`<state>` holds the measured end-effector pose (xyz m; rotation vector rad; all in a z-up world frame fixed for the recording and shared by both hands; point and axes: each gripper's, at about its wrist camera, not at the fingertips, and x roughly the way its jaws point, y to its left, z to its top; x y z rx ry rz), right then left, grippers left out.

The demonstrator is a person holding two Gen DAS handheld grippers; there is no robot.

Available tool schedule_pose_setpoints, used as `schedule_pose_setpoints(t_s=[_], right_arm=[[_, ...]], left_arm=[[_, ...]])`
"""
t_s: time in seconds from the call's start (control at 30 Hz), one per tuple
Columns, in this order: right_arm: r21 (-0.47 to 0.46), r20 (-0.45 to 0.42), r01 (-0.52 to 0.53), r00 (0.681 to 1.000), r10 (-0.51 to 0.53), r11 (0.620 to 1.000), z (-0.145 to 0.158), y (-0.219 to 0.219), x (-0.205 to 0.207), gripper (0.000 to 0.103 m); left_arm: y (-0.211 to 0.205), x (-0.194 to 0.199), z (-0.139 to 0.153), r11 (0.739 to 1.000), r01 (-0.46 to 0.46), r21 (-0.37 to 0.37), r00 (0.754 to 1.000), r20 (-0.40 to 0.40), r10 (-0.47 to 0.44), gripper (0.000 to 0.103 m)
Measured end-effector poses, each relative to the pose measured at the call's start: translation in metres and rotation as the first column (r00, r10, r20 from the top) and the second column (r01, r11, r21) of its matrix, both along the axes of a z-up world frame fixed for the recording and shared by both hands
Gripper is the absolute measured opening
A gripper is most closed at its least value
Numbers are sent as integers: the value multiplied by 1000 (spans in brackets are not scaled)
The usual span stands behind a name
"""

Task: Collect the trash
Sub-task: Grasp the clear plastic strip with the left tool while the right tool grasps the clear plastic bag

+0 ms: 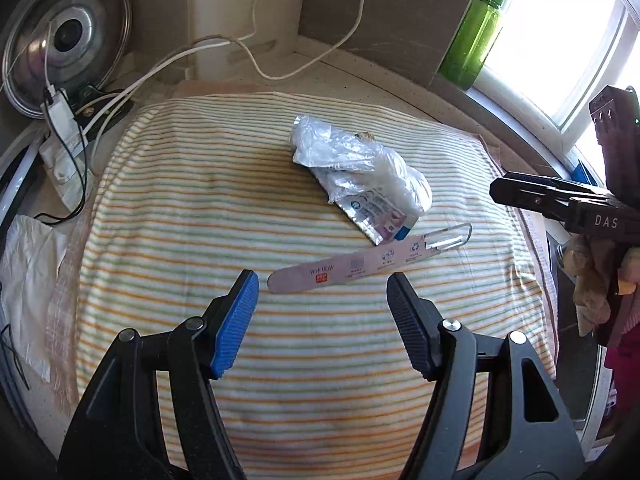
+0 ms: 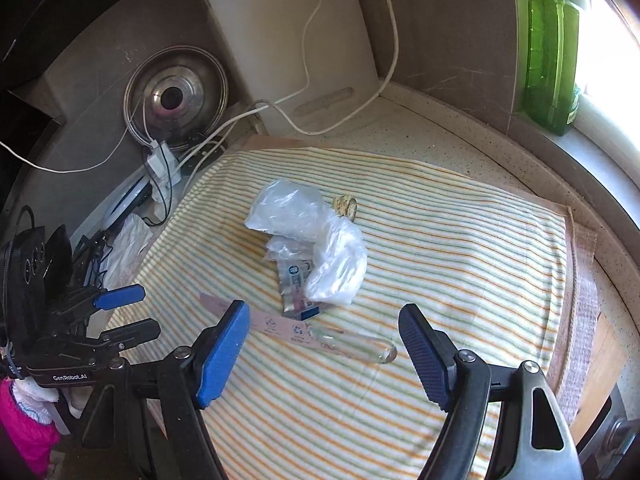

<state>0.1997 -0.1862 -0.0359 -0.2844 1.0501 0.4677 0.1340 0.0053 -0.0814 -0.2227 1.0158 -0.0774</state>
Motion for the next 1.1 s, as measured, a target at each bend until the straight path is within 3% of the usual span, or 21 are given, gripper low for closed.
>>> schedule_pose_setpoints(t_s=[0.3,0.43,0.57,0.7,0.77,0.8,0.87,0.9,1.1], right_arm=[[5,-14,34,999,-34,999,-5,-16,37,79],[5,-20,42,999,-42,999,-7,-23,45,79],[5,-32,42,999,-42,999,-11,-25,51,79],[8,-43,29,999,-29,1000,-14,-23,55,79],[10,-48,20,999,-19,1000,-15,-20,58,79],[11,-50,15,999,-14,1000,-16,-18,59,79],[17,-65,3,998,-2,1000,-18,-16,63,79],[22,-81,-6,997,8,1000,-21,-14,65,79],[66,-205,-12,978,25,998,-45,-5,84,72]], left_arm=[[-6,70,-31,988,44,-147,991,-120,-62,68],[-25,85,-45,982,117,-150,972,-184,-144,68],[-57,90,-49,973,223,-55,947,-223,-230,68],[-94,88,-56,929,358,91,906,-277,-322,68],[-103,86,-59,916,387,109,893,-292,-342,67],[-105,85,-60,915,389,103,891,-293,-346,65],[-106,83,-61,921,380,90,892,-298,-339,42],[-106,81,-62,924,374,84,894,-300,-334,37],[-88,70,-65,943,327,57,913,-277,-300,29]])
